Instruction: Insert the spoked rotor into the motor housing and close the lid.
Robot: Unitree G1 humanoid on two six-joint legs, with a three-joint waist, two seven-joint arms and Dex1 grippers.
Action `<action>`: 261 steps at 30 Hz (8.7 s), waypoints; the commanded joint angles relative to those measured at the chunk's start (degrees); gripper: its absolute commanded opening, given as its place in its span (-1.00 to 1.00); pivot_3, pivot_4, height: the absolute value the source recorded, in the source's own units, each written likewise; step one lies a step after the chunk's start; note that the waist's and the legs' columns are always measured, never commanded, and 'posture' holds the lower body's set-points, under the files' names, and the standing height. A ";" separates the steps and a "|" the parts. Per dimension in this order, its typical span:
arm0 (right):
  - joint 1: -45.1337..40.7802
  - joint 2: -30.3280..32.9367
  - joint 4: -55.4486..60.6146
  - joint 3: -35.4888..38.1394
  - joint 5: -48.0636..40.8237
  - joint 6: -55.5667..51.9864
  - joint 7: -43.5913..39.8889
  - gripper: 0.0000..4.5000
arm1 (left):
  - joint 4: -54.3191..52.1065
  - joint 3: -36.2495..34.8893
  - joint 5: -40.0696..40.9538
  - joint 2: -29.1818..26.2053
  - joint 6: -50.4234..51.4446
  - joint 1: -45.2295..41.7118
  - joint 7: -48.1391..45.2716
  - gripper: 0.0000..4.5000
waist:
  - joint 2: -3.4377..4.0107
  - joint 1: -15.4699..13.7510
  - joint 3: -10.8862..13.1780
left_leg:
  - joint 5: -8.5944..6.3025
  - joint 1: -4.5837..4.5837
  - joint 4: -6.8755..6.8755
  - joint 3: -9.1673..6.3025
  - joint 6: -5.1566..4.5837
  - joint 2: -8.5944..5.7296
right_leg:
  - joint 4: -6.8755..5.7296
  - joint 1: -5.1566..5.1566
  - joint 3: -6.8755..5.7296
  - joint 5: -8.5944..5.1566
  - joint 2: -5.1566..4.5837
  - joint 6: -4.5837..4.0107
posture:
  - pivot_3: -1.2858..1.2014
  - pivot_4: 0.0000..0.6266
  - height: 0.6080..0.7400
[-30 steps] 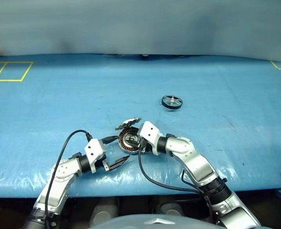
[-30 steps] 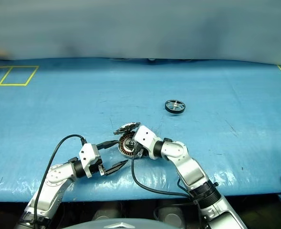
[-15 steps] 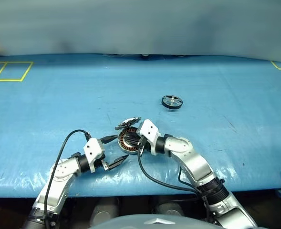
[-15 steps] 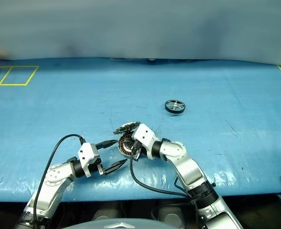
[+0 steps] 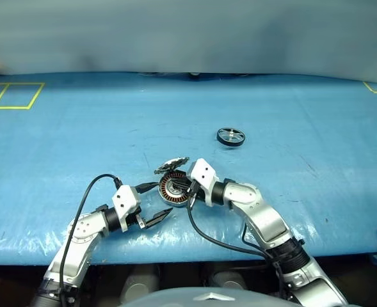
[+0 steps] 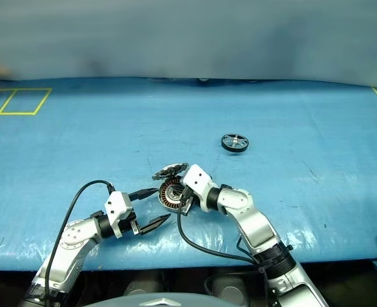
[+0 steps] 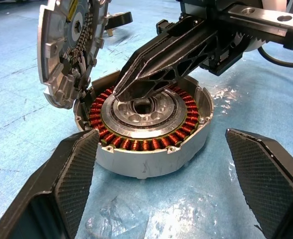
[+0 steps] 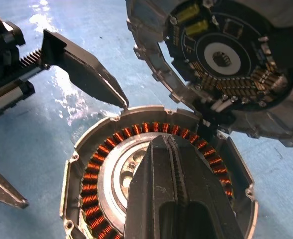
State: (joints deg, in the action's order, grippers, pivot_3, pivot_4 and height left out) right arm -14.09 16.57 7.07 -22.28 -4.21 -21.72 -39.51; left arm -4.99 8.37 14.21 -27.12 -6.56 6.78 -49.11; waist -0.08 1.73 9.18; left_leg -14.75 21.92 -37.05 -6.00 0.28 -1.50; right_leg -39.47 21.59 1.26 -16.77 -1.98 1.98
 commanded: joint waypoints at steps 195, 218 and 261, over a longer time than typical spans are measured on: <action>-3.69 5.11 14.98 -7.16 6.89 -9.47 -4.07 -0.98 | -2.64 -0.69 1.07 0.13 2.19 2.29 -0.86 0.92 | 0.04 -0.24 -0.12 | -0.03 0.11 0.06 -0.34 -0.04 -0.05 | 0.55 -0.22 -0.25 0.05 -0.10 0.05 | 0.03 -0.52 1.00; -3.60 8.78 14.56 -5.93 8.87 -9.94 -2.48 -0.98 | -1.56 -0.46 1.05 0.18 2.09 1.63 -1.43 0.92 | 0.04 -0.29 -0.12 | -0.03 0.11 0.03 -0.34 -0.04 -0.05 | 0.53 -0.24 -0.25 0.05 -0.10 0.05 | 0.03 -0.52 1.00; -2.58 7.36 13.13 -7.12 8.64 -9.35 -2.97 -0.98 | -2.02 -0.65 1.22 0.29 2.30 1.71 -1.30 0.92 | 0.04 -0.16 -0.13 | -0.02 0.10 0.03 -0.33 -0.03 -0.03 | 0.50 -0.24 -0.25 0.05 -0.08 0.05 | 0.03 -0.52 1.00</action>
State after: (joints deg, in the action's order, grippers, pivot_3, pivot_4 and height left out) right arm -16.86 24.55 18.73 -28.79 5.32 -31.48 -42.07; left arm -6.42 7.84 14.87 -27.04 -4.10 8.23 -50.20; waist -0.04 1.57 9.06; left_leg -14.77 22.02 -37.01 -6.33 0.25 -1.53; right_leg -38.97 21.35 1.00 -16.72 -2.06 2.03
